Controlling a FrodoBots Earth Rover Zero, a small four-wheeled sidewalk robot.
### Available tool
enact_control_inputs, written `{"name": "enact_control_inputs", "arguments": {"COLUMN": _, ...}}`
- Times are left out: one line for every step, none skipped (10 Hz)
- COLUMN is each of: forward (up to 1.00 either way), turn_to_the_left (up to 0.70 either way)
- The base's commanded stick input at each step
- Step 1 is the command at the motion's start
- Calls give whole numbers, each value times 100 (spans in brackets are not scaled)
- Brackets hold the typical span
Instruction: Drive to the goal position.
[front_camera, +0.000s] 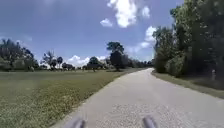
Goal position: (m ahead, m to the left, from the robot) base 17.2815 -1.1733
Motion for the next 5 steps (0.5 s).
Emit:
{"name": "enact_control_inputs", "arguments": {"forward": 50, "turn_to_the_left": 0}}
{"name": "enact_control_inputs", "arguments": {"forward": 50, "turn_to_the_left": 0}}
{"name": "enact_control_inputs", "arguments": {"forward": 50, "turn_to_the_left": 0}}
{"name": "enact_control_inputs", "arguments": {"forward": 50, "turn_to_the_left": 0}}
{"name": "enact_control_inputs", "arguments": {"forward": 50, "turn_to_the_left": 0}}
